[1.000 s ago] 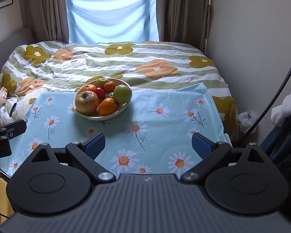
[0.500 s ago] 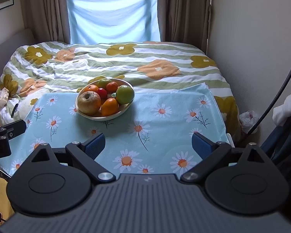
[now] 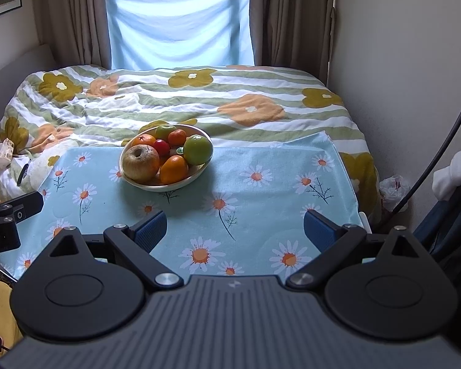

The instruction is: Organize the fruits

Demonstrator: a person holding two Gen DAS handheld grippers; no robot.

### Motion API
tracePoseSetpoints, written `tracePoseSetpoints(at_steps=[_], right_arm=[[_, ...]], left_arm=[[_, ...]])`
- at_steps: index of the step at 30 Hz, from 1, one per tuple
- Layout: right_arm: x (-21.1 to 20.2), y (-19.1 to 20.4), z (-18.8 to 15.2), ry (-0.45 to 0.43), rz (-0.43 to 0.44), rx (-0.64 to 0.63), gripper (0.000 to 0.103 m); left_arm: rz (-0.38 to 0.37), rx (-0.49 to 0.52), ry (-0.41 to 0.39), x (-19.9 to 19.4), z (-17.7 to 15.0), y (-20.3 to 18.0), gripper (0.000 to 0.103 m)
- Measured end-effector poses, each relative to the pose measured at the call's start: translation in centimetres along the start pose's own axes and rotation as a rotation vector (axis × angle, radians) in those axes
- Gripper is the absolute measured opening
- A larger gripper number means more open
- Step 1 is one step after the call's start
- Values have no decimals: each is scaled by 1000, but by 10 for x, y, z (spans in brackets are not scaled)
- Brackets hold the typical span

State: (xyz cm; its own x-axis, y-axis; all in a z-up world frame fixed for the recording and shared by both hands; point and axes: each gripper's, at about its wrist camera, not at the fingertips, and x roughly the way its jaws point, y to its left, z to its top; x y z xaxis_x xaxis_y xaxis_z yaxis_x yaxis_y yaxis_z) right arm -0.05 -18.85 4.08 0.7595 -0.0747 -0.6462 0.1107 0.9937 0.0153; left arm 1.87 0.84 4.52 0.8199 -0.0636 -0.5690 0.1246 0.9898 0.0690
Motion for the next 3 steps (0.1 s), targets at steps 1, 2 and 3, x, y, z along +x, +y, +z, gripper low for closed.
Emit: tracePoseSetpoints(at_steps=[1,2,3], right_arm=[[0,0,0,-1,0,-2,103],[0,-1,0,-1,-1,-2,103],[0,-1,0,-1,0,-3,103]], left_arm=[[1,-1,-1,0,0,0,103],[1,-4,-4,0,0,0,103],[1,-7,-6,-1,0,0,103]])
